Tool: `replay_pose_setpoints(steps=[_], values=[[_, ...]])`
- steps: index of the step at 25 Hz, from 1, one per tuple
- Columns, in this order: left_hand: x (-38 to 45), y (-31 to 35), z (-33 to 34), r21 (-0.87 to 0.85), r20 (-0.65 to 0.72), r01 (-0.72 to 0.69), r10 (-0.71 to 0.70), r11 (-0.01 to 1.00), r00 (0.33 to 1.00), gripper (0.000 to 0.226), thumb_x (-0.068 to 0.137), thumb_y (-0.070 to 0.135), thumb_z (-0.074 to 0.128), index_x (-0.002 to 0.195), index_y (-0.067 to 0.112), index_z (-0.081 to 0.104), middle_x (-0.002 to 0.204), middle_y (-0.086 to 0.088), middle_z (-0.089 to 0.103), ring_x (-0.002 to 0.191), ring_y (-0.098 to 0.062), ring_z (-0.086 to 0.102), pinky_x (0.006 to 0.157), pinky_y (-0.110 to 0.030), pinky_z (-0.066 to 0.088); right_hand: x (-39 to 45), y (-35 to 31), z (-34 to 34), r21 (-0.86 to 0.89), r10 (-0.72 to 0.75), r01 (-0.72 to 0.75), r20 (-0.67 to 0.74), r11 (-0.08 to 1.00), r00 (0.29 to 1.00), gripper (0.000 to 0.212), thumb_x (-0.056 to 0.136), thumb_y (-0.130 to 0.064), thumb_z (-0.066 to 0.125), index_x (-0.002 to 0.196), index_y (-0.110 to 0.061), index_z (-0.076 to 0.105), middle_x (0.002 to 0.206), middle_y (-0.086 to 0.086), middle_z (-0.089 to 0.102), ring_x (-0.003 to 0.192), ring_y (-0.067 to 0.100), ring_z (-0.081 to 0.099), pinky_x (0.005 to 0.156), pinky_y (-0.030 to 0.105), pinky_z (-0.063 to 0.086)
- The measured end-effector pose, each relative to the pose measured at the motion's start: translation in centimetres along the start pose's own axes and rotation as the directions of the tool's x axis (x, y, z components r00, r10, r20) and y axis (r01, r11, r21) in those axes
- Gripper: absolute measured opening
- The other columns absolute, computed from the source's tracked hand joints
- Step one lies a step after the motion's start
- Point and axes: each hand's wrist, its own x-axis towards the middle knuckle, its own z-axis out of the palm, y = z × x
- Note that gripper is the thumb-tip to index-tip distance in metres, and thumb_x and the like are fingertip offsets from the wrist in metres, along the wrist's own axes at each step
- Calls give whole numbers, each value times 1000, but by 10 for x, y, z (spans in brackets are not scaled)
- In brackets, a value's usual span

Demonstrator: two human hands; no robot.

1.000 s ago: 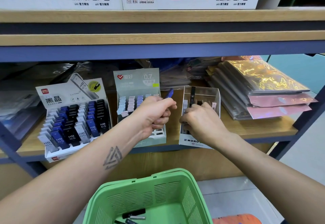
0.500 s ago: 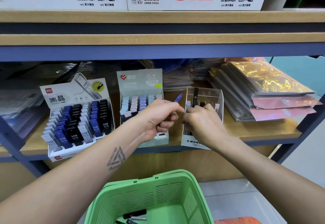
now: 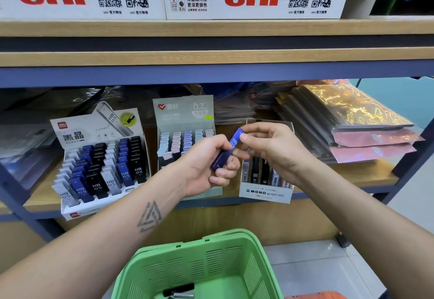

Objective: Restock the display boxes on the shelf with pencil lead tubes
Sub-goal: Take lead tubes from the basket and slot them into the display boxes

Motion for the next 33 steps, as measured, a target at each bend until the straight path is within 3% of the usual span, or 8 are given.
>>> replay_pose_setpoints(steps=[5,11,12,16,19,22,27,33], values=[[-15,4,-8,240,-142,-111,148,965,979,27,104,19,41,107,0,59,72,-13,62,54,-20,51,41,-23,35,10,-10,6,22,11,-11,-40,1000,999,8,88,-2,73,95,-4,71,83,15,74,69,17,67,68,29,51],[-65,17,-51,626,-235,-138,355,767,905,18,102,14,56,102,2,70,85,-13,77,72,-24,73,54,-27,57,17,-23,62,-37,-118,121,82,992,990,15,89,3,72,103,1,70,88,15,74,71,19,71,65,24,57],[-74,20,-58,696,-257,-103,380,711,889,16,99,15,62,98,5,74,80,-9,77,69,-18,72,53,-25,56,19,-26,72,-86,-154,164,113,983,982,15,88,2,73,103,-2,72,89,12,76,74,20,73,68,25,59],[-107,34,-99,949,-278,144,529,280,802,15,91,31,73,84,19,79,72,4,74,66,-12,69,62,-28,55,26,-30,120,-384,-262,338,238,859,935,13,88,-9,76,99,-14,76,89,-1,75,83,12,72,79,26,60],[-124,30,-139,952,-264,303,600,38,755,15,94,18,61,92,15,76,90,-1,74,86,-19,68,76,-33,53,29,-22,152,-558,-312,402,254,726,916,15,91,-12,73,105,-16,75,91,-7,71,85,9,67,84,24,55],[-140,18,-173,910,-245,383,543,-156,803,36,88,5,48,116,13,69,121,-7,66,114,-27,59,93,-41,51,34,-8,178,-637,-351,466,308,614,884,15,91,-12,73,105,-17,73,93,-2,73,90,15,67,87,35,55],[-153,1,-188,921,-235,327,370,-210,899,71,90,0,45,157,16,28,164,-2,25,149,-20,26,118,-32,29,40,10,211,-676,-352,493,348,548,869,13,91,-16,73,104,-19,73,94,3,75,91,24,69,82,42,57],[-156,-5,-199,925,-213,297,322,-238,922,81,90,3,45,161,25,12,168,-2,12,153,-20,18,121,-33,24,41,13,229,-703,-351,530,401,474,846,11,94,-16,70,105,-19,71,94,4,73,91,26,67,79,43,56]])
